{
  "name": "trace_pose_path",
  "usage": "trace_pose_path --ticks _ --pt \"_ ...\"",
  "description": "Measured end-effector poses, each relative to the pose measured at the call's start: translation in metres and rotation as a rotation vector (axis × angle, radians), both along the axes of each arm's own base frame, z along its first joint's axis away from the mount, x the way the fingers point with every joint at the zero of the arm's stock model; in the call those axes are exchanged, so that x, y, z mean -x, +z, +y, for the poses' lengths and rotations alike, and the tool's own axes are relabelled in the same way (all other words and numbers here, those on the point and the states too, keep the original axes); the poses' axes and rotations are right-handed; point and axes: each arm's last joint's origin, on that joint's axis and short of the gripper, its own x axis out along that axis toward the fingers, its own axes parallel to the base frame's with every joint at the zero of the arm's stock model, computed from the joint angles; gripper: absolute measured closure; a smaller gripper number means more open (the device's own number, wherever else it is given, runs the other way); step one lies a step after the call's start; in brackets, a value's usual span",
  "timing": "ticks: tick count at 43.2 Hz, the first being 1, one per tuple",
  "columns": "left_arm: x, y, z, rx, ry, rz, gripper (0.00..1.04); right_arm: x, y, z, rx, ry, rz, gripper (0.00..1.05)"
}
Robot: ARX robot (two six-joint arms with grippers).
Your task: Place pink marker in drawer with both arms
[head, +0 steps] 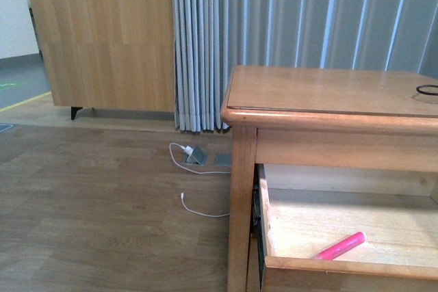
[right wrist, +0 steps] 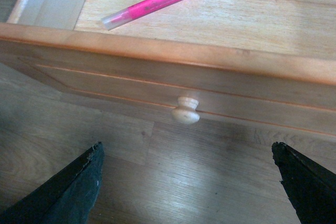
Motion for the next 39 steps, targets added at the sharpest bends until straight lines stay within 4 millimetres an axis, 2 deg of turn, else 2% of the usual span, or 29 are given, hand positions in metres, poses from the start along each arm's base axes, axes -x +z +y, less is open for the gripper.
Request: trace_pose_path --ticks 7,14,39 --pt "0.000 0.000 0.000 0.000 0.000 0.000 0.06 -0.029 -0.010 0.008 0.056 -0.004 0.018 0.08" --pt "0.000 0.000 0.000 0.000 0.000 0.000 0.06 -0.046 -0.021 0.015 0.080 -0.033 -0.007 0.08" --pt "0.000 0.000 0.000 0.000 0.000 0.000 0.06 -0.144 -0.036 0.022 0.068 -0.125 -0.285 0.08"
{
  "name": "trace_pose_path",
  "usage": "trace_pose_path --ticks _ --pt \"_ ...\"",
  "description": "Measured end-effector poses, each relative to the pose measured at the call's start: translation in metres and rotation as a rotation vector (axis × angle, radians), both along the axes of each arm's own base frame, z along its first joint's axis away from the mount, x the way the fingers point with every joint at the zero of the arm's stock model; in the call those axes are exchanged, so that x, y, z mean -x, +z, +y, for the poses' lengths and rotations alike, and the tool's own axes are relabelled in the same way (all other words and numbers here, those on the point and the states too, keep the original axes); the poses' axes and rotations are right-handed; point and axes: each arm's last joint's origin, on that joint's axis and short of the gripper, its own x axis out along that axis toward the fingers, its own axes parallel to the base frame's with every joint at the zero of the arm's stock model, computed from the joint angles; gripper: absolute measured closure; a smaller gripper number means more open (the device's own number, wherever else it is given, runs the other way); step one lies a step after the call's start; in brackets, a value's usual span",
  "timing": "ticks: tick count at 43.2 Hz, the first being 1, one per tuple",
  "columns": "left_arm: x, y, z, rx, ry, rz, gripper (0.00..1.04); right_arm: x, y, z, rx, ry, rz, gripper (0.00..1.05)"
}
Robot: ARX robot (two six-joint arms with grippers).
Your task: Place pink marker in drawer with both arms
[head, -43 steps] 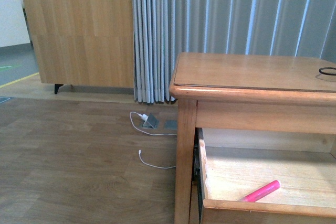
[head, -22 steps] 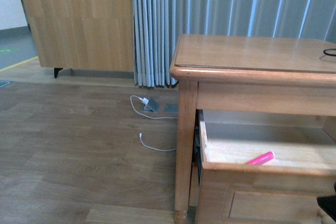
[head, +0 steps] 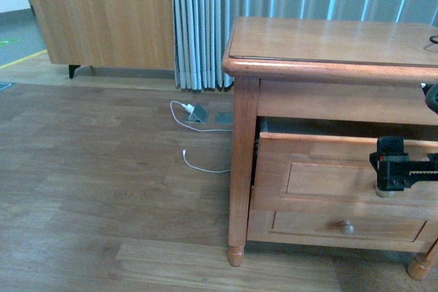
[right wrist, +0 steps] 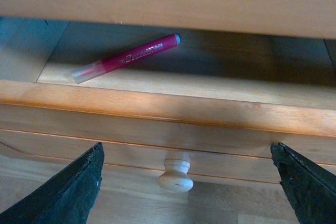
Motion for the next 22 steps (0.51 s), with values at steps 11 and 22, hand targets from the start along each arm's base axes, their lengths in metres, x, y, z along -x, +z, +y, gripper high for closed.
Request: trace_pose_path --ticks 11,22 --pt "0.000 0.000 0.000 0.000 0.000 0.000 0.06 -0.030 -0.004 0.003 -0.019 -0.012 -0.040 0.08" --pt "0.000 0.000 0.000 0.000 0.000 0.000 0.06 -0.043 -0.007 0.005 -0.055 -0.011 -0.098 0.08"
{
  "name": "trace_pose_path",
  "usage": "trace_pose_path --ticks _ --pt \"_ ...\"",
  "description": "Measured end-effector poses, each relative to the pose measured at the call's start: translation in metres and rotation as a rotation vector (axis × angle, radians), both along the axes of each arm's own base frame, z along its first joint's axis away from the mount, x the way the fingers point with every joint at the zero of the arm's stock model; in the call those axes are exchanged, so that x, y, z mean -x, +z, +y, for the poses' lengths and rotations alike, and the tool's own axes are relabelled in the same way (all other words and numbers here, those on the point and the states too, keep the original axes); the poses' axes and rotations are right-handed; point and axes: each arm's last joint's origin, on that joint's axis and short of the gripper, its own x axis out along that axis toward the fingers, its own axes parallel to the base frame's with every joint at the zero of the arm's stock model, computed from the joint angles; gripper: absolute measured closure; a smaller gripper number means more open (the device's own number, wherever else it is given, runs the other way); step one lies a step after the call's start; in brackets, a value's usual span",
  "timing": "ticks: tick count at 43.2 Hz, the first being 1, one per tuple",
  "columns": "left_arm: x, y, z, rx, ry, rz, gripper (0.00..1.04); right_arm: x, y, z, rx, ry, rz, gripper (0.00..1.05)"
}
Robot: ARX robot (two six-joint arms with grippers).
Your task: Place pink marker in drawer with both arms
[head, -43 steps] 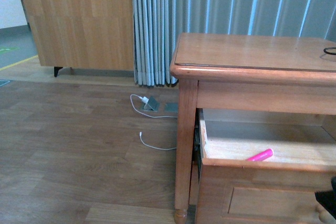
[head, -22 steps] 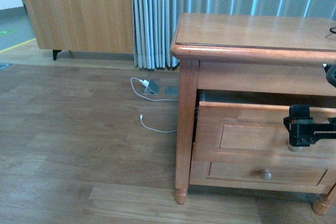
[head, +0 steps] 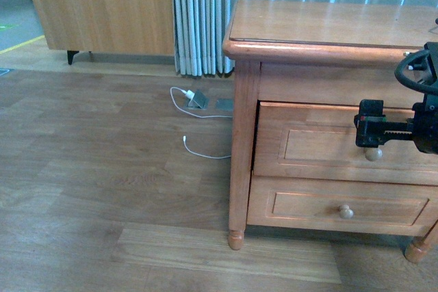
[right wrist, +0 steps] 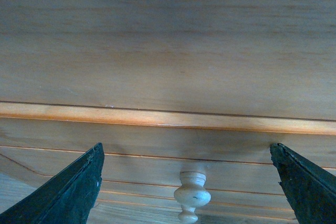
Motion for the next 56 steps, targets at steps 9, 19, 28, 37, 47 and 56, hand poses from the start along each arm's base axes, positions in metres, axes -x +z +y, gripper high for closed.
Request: trace_pose_path --ticks 9,19,28,37,47,56 --pt "0.000 0.000 0.000 0.000 0.000 0.000 0.06 -0.003 -0.006 -0.002 -0.022 -0.012 -0.011 0.08" --pt "0.000 0.000 0.000 0.000 0.000 0.000 0.06 -0.006 -0.012 -0.006 -0.035 -0.037 -0.040 0.08" --pt "0.000 0.000 0.000 0.000 0.000 0.000 0.06 -0.009 -0.013 -0.013 -0.046 -0.077 -0.053 0.08" --pt "0.000 0.000 0.000 0.000 0.000 0.000 0.06 -0.010 -0.014 -0.016 -0.056 -0.081 -0.055 0.08" --pt "0.000 0.000 0.000 0.000 0.000 0.000 0.06 -0.007 -0.009 -0.018 -0.063 -0.031 -0.049 0.08" --pt "0.000 0.000 0.000 0.000 0.000 0.000 0.06 0.010 0.013 -0.017 -0.023 0.034 -0.060 0.08"
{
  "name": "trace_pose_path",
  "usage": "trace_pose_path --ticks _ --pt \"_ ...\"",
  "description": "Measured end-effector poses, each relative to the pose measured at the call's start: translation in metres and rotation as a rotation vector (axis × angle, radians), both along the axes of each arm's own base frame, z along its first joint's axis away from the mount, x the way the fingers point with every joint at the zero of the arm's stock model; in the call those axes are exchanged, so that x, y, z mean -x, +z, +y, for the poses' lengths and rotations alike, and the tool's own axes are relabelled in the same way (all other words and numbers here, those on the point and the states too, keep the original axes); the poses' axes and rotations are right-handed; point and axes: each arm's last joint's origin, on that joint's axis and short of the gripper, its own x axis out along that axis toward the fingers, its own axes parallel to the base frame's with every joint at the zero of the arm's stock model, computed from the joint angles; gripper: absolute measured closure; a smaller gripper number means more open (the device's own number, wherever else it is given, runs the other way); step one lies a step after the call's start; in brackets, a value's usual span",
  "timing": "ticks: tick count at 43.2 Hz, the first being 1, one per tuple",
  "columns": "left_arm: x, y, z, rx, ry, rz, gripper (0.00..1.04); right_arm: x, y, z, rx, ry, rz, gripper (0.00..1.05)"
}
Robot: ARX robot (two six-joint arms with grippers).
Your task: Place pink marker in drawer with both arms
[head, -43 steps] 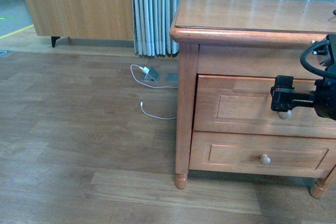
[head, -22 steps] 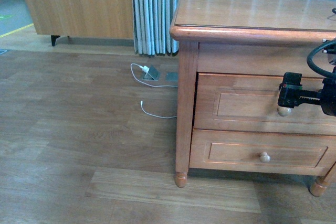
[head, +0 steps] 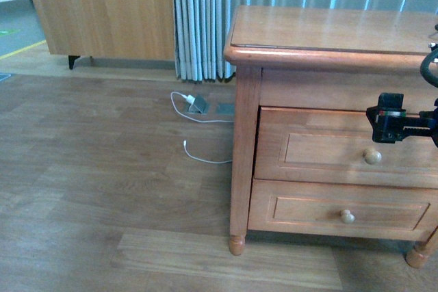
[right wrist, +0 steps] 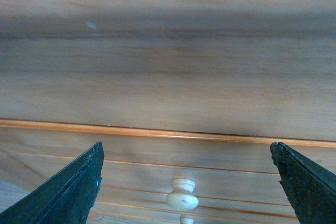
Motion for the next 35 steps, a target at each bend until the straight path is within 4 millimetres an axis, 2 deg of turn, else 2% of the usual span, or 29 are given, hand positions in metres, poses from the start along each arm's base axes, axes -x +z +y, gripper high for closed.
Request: trace_pose_path --ticks 10,12,15,26,30,35 --pt "0.000 0.000 0.000 0.000 0.000 0.000 0.06 0.036 0.021 0.001 0.013 0.045 0.006 0.08" --pt "0.000 0.000 0.000 0.000 0.000 0.000 0.06 0.052 0.028 0.000 0.010 0.052 0.015 0.08" --pt "0.000 0.000 0.000 0.000 0.000 0.000 0.06 0.065 0.036 -0.001 0.012 0.062 0.010 0.08" --pt "0.000 0.000 0.000 0.000 0.000 0.000 0.06 0.154 0.080 -0.021 -0.002 0.113 -0.048 0.08" --pt "0.000 0.000 0.000 0.000 0.000 0.000 0.06 0.182 0.088 -0.027 -0.012 0.113 -0.076 0.08" --pt "0.000 0.000 0.000 0.000 0.000 0.000 0.06 0.207 0.091 -0.034 -0.027 0.108 -0.091 0.08"
